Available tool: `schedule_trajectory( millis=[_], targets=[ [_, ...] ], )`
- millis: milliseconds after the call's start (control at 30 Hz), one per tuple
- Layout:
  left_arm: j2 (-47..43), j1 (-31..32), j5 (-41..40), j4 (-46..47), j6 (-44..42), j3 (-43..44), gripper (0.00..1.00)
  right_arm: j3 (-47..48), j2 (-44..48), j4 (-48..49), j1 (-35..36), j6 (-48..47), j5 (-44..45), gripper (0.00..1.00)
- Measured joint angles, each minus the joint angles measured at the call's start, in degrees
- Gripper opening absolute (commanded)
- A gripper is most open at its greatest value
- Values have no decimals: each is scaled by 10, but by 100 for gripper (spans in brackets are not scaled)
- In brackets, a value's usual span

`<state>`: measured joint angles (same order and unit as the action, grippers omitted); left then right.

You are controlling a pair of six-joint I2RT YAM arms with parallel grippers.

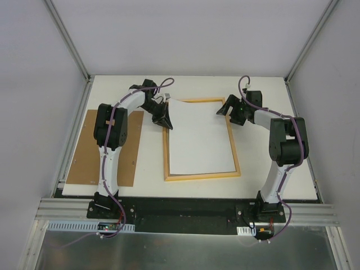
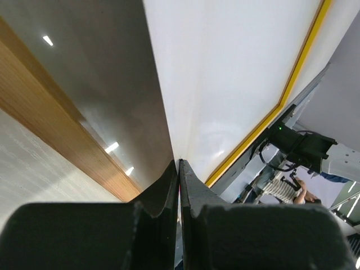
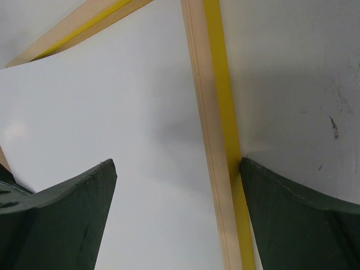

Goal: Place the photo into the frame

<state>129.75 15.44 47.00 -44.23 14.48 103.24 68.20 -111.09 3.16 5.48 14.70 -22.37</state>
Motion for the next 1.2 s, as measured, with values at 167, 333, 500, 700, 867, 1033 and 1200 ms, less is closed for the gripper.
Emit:
schedule_trajectory(
  millis=[167,333,500,700,867,1033,1200],
  targets=[
    [0,0,-13,16,10,-34,0,0,0,0,0,0,0,93],
    [0,0,-22,25,15,-43,0,0,0,0,1,0,0,93],
    [0,0,-24,33,17,-43,5,0,0,0,1,0,0,93],
    [0,0,-26,34,25,-43,31,0,0,0,1,0,0,93],
    [-5,0,-36,34,27,-41,42,0,0,0,1,-2,0,93],
    [-18,-2,-52,34,27,-33,50,0,0,-1,1,-3,0,93],
    [-53,-12,-80,31,27,-34,55,2,0,-5,1,-4,2,93]
  ],
)
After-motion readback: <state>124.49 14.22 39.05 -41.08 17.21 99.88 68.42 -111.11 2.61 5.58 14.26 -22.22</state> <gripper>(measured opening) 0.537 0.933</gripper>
